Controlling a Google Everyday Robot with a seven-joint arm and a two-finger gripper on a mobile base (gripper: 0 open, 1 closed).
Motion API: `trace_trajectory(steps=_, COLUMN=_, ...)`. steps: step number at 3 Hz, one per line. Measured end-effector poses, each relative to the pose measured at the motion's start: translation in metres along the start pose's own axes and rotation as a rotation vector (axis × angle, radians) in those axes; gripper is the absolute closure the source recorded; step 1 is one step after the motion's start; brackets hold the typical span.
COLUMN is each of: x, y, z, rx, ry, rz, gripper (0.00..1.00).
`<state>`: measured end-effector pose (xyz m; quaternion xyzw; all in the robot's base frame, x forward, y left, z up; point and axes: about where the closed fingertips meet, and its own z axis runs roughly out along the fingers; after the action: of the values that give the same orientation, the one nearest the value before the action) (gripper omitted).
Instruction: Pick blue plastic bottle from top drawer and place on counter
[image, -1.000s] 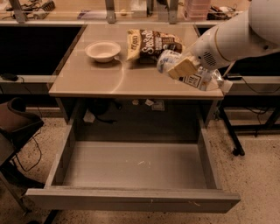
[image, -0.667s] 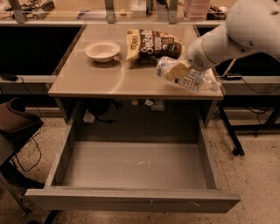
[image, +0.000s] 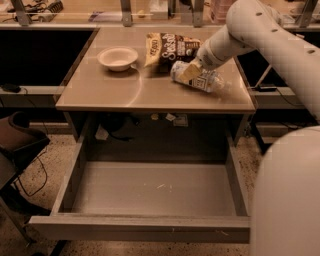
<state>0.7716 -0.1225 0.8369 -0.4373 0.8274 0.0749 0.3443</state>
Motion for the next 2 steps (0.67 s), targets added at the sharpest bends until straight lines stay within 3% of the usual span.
trace_trajectory(steps=1, x=-0.024, y=-0.024, z=-0.0132, rx=0.042, ry=-0.049, rz=-0.008, gripper=0.85)
trace_trajectory(steps=2, x=-0.0249, y=-0.024, z=-0.014, rx=0.043, ry=-0.051, rz=-0.009, gripper=0.62)
